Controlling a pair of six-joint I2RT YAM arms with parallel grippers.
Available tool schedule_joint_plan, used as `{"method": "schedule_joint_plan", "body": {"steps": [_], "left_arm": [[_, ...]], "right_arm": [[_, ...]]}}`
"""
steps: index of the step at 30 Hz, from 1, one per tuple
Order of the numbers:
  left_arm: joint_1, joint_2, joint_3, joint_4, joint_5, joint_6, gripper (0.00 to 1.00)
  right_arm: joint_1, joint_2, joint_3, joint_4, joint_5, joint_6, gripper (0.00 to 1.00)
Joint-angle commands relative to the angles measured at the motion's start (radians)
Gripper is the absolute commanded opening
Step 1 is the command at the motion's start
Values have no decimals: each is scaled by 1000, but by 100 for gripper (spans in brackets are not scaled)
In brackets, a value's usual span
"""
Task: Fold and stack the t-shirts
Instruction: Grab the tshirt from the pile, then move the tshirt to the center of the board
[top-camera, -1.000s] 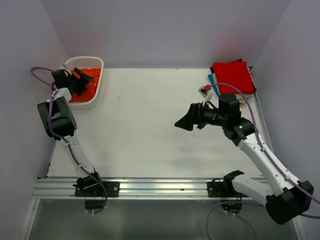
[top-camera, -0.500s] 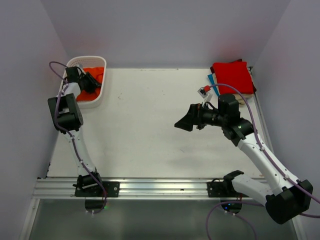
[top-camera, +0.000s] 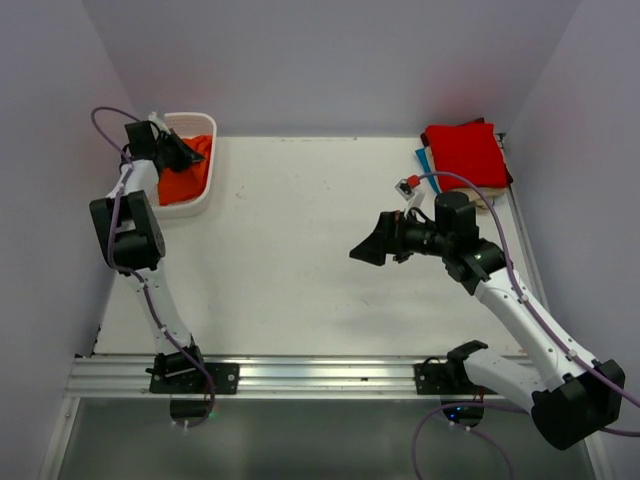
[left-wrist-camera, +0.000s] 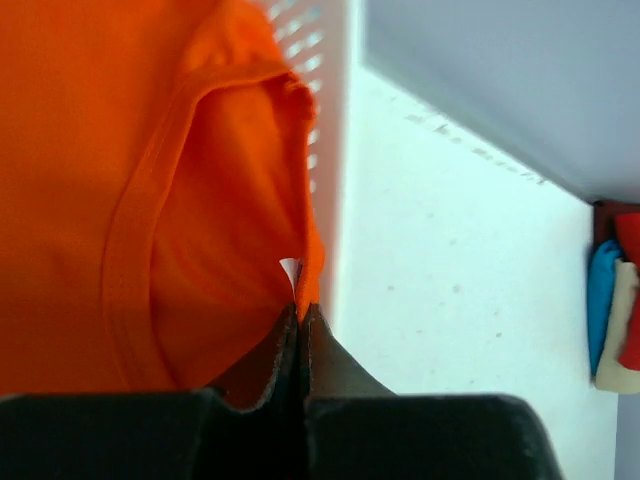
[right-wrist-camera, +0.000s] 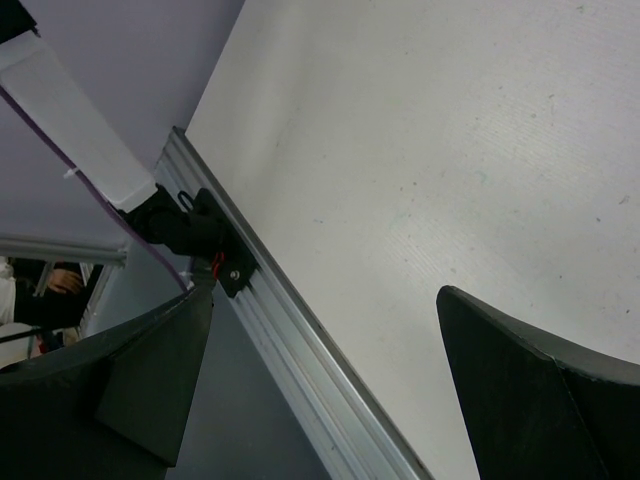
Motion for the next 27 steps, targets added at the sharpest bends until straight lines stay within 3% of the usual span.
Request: {"method": "schedule_joint_plan", "body": {"steps": [1,8,16,20,23,27], "left_arm": [[-11,-230,53,131,33,-7,0],[-71,-445,179,22,88,-28,0],[-307,-693,-17,-104,269,-13,0],[-452,-730,-69,-301,375,50,0],[-549,-795,-107,-409,315,125,0],[-571,-894,-192,-376,399,65,0]], "right_arm": [[2,-31,-10,36,19,1,99],[4,-51,-16,40,88,-4,99],[2,-176,30,-44,398,-53,99],[4,-241,47,-75,572,-50,99],[2,-270,53,-95,659,-54,99],[2,-263,79,-135,770,-61,99]]}}
